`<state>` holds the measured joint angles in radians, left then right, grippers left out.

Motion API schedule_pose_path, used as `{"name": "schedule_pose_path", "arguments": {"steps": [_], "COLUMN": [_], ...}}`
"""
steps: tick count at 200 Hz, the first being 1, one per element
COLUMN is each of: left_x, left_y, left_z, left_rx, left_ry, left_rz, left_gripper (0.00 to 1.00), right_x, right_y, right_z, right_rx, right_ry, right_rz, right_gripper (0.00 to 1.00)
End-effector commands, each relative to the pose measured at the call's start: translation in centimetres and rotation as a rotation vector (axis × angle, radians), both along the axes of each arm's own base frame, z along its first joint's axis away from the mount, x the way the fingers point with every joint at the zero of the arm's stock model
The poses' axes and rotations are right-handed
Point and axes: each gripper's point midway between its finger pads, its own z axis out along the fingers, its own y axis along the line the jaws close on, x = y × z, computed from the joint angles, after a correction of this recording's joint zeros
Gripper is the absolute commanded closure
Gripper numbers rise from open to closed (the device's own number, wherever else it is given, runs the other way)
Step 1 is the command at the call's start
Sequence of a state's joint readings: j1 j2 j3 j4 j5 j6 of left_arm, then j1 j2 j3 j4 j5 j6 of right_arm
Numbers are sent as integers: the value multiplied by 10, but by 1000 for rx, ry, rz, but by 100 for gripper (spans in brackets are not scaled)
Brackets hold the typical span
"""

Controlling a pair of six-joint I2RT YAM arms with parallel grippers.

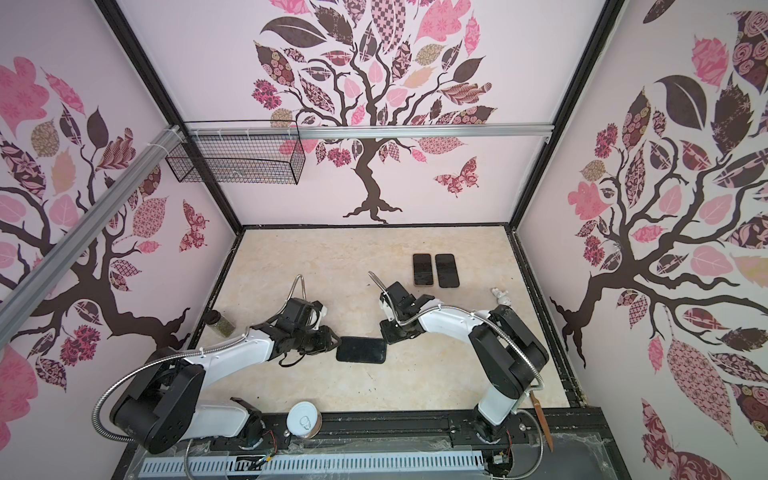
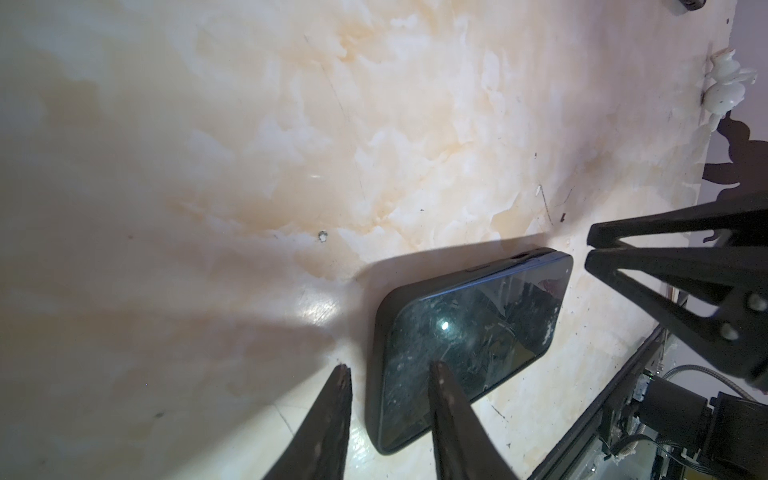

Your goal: Put the phone into the phone case

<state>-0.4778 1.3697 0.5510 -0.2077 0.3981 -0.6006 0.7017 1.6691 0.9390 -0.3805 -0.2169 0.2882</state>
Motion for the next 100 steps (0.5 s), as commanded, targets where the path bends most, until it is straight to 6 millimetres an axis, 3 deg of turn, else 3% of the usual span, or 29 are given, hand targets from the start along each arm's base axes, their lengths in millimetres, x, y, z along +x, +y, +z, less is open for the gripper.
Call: {"name": "schedule_pose_path", "arguments": {"steps": [1,57,100], "left_x": [1,-3,-5], "left_y": [-3,-7,-8], "left_z": [1,-2,-4], "left_rx": [-6,-19,-16], "left_ry": [-12,8,13], "left_rz": [-23,-39,-45], "left_gripper": [65,74,76], "right_x": [-13,-21,-13], "right_y": [1,6,3], "right_z": [3,-1,14], "right_rx": [32,85,89], "right_ry": [35,63,10], "right_rz": [16,13,-17], "right_gripper": [74,77,79]}}
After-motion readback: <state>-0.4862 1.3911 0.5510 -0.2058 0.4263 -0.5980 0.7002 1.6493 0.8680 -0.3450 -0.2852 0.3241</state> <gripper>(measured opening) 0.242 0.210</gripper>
